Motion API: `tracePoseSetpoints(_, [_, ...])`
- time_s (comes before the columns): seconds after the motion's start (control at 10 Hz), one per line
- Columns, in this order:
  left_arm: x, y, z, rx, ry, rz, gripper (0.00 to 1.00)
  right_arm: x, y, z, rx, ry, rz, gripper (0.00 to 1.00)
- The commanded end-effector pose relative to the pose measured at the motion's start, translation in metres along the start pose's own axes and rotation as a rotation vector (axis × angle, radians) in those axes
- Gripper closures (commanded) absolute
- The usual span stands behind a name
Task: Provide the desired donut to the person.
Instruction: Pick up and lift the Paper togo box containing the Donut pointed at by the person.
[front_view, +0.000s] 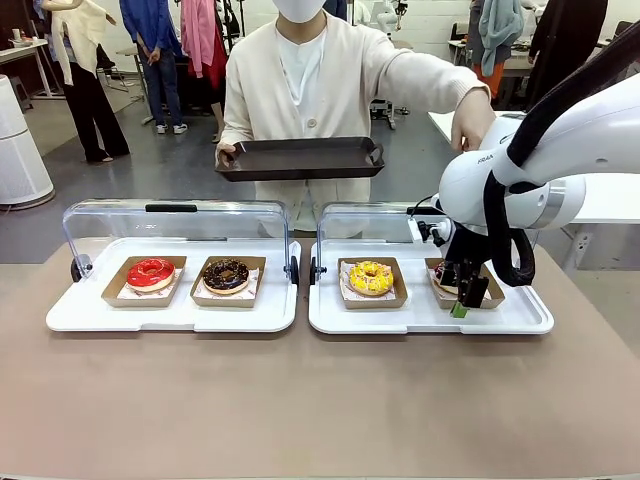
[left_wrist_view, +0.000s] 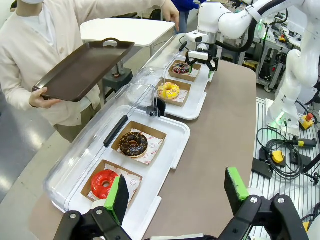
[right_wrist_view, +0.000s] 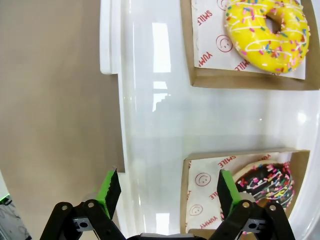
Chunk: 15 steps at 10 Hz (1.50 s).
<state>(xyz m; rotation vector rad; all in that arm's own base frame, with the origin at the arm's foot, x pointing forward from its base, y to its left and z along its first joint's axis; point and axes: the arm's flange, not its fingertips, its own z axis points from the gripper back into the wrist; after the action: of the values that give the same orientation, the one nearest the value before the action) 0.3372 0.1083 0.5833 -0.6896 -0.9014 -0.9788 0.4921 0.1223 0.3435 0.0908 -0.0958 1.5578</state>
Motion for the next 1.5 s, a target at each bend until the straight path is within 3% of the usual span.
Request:
tracePoseSetpoints(0.0, [0.000, 0.001, 0.000, -0.003, -0.018, -0.021, 0.00, -0.001, -0.011, -0.009, -0.008, 0.009, 0.024, 0.00])
tracePoseSetpoints(0.4, [0.000, 0.001, 0.000, -0.003, -0.018, -0.021, 0.00, 0.003, -0.018, -0.022, -0.001, 0.018, 0.050, 0.00])
tracePoseSetpoints(0.5, [0.000, 0.001, 0.000, -0.003, -0.018, -0.021, 0.00, 0.003, -0.018, -0.022, -0.009, 0.014, 0.050, 0.43])
tracePoseSetpoints(0.6, [0.000, 0.001, 0.000, -0.003, -0.018, -0.021, 0.00, 0.002, -0.019, -0.021, -0.012, 0.012, 0.051, 0.59])
tracePoseSetpoints(0.7, [0.000, 0.001, 0.000, -0.003, -0.018, -0.021, 0.00, 0.001, -0.019, -0.021, -0.015, 0.008, 0.049, 1.00])
tracePoseSetpoints(0.9, [0.000, 0.001, 0.000, -0.003, -0.018, -0.021, 0.00, 0.000, -0.018, -0.021, -0.016, 0.005, 0.047, 1.00])
tracePoseSetpoints(1.0, [0.000, 0.001, 0.000, -0.003, -0.018, -0.021, 0.00, 0.000, -0.018, -0.021, -0.014, 0.005, 0.048, 0.85])
tracePoseSetpoints(1.1, [0.000, 0.001, 0.000, -0.003, -0.018, -0.021, 0.00, 0.000, -0.017, -0.021, -0.015, 0.006, 0.051, 0.96])
tracePoseSetpoints(1.2, [0.000, 0.001, 0.000, -0.003, -0.018, -0.021, 0.00, 0.000, -0.017, -0.020, -0.017, 0.003, 0.050, 1.00])
tracePoseSetpoints(1.4, [0.000, 0.001, 0.000, -0.003, -0.018, -0.021, 0.00, -0.001, -0.017, -0.021, -0.017, 0.002, 0.045, 1.00])
